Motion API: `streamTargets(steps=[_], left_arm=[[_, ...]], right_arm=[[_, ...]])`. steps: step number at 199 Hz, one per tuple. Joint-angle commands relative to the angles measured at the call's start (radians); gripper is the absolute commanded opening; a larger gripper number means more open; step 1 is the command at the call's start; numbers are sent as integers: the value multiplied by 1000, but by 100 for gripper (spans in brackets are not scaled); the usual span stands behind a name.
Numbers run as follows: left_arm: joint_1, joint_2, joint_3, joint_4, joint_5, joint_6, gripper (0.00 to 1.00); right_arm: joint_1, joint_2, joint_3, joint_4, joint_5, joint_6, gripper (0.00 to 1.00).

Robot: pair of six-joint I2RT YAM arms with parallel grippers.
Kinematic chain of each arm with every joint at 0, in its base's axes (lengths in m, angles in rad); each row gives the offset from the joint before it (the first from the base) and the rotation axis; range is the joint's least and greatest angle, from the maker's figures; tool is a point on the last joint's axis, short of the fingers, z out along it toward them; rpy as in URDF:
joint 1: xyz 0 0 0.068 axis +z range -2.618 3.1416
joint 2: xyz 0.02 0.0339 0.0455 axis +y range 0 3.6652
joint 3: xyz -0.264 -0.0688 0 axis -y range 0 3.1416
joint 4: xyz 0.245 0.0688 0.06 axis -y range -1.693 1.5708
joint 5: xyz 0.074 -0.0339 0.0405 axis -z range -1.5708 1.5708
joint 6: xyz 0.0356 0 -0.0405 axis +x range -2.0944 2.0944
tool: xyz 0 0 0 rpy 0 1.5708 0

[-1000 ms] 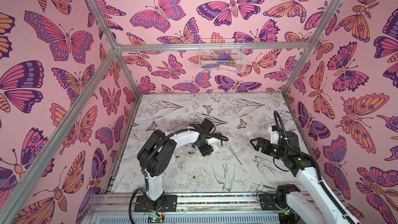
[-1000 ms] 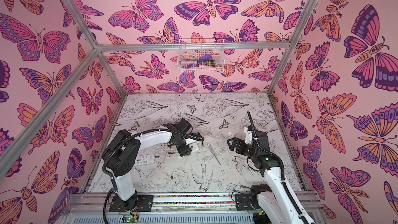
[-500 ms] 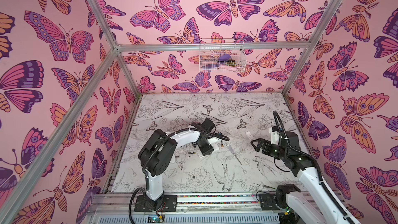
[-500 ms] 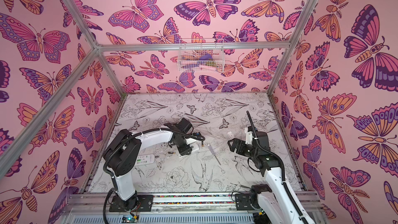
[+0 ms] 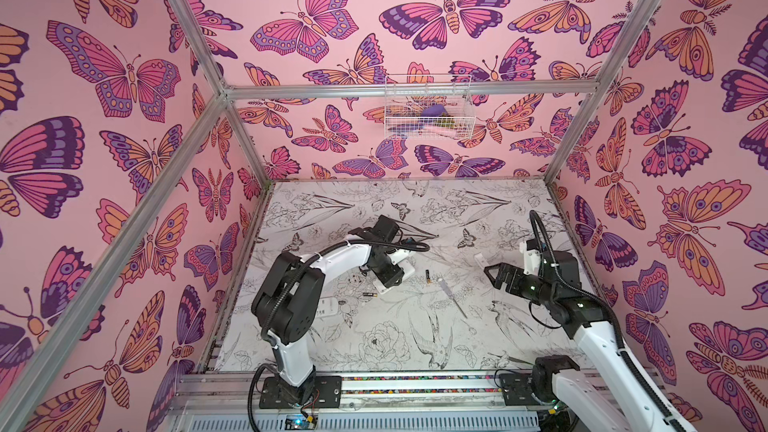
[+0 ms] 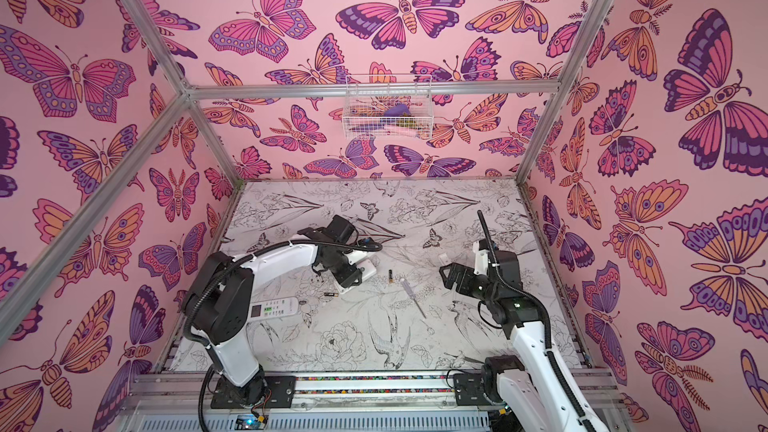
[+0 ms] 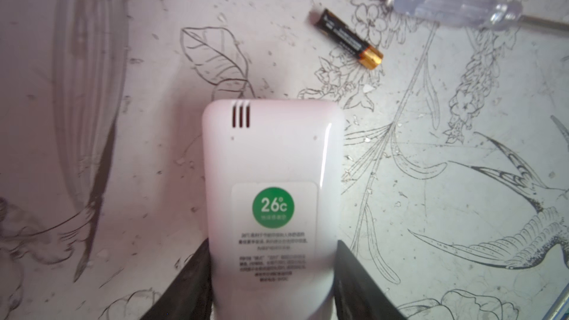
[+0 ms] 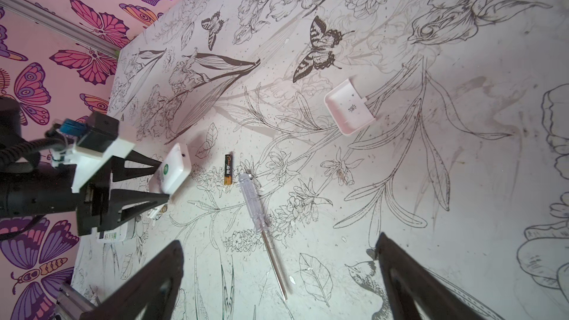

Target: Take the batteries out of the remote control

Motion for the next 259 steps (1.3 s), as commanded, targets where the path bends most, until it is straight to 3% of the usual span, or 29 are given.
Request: streamTargets(steps=[1, 53, 135, 178, 259], left_arm=[[41, -63, 7, 0, 17, -46, 55], [158, -199, -51, 61, 0, -112, 54], [365, -271, -153, 161, 22, -246, 54], [446, -264, -185, 202, -20, -300, 54], [490, -189, -189, 222, -51, -312, 53]], right_arm=[[-5, -22, 63, -8, 35, -56, 98], [-7, -96, 149, -82, 137, -236, 98], [-7, -284, 87, -26, 375, -331, 99], [-6, -319, 68, -100, 390, -423, 99], [-3, -553, -88, -74, 500, -448, 99]])
